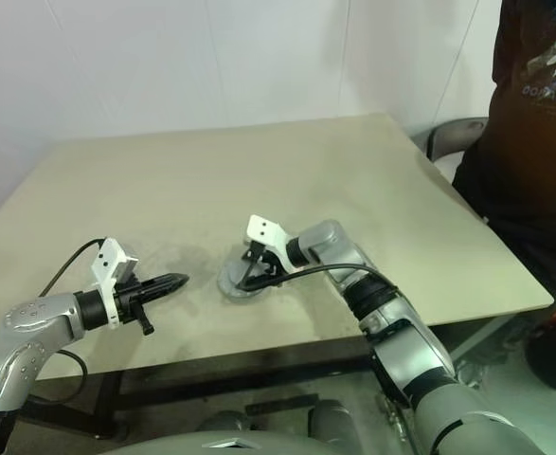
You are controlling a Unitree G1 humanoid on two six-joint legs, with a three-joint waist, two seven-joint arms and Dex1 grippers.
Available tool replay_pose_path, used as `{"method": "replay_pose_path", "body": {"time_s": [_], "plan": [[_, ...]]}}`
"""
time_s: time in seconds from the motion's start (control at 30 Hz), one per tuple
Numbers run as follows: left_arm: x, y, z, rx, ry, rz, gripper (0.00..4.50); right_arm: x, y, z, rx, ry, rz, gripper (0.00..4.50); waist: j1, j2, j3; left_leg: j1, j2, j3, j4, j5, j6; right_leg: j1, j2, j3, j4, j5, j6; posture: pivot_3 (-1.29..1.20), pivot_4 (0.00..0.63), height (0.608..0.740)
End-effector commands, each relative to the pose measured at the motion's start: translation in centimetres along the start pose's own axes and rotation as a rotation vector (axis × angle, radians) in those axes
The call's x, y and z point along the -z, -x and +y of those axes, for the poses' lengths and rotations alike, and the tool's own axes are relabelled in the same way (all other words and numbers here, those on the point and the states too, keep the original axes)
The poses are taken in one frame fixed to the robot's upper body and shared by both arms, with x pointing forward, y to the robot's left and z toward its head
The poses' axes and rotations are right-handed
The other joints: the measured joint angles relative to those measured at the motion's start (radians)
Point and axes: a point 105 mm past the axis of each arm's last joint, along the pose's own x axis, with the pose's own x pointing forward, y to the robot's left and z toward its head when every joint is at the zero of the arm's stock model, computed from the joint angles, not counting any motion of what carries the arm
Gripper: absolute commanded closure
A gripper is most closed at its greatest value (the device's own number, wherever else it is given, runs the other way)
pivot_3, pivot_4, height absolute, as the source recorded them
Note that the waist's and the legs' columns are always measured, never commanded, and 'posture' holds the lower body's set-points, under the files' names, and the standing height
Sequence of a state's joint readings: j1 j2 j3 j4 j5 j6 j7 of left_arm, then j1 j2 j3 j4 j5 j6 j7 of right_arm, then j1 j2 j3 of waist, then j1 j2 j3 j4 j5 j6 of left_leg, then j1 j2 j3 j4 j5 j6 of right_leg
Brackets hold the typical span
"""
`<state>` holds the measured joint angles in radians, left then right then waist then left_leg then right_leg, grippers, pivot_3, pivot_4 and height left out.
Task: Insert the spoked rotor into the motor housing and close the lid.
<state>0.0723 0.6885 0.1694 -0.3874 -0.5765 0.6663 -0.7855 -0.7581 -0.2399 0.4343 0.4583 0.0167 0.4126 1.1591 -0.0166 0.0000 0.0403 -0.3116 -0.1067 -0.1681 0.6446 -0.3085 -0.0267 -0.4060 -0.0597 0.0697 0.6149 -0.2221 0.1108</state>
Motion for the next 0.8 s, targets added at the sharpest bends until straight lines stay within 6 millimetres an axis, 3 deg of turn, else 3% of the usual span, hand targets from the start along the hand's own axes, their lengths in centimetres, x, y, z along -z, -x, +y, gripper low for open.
{"method": "replay_pose_path", "body": {"time_s": [0.03,0.4,0.8], "plan": [[-0.8,0.0,0.1,0.003,-0.039,-0.02,4.5,0.4,0.5,-0.4,0.017,-0.011,0.003,1.32,0.001,0.0,0.0,-0.001,0.0,0.0,0.0,0.0,0.0,-0.002,0.0,0.0,0.0,0.0,0.0,0.0,0.0,0.74],[-0.8,0.0,0.0,0.004,-0.041,-0.021,4.5,0.7,0.0,-0.2,0.027,-0.021,0.011,1.32,0.001,0.0,0.0,-0.005,0.0,0.0,0.0,0.0,0.0,-0.005,0.0,0.0,0.0,0.001,0.001,0.0,0.0,0.74],[-0.7,-0.3,-0.4,0.005,-0.038,-0.028,4.5,2.8,-0.6,0.0,0.047,-0.015,0.109,1.32,-0.001,0.0,0.0,-0.003,0.0,0.0,0.0,0.0,0.0,-0.003,0.0,0.0,0.0,0.0,0.0,0.0,0.0,0.74]]}}
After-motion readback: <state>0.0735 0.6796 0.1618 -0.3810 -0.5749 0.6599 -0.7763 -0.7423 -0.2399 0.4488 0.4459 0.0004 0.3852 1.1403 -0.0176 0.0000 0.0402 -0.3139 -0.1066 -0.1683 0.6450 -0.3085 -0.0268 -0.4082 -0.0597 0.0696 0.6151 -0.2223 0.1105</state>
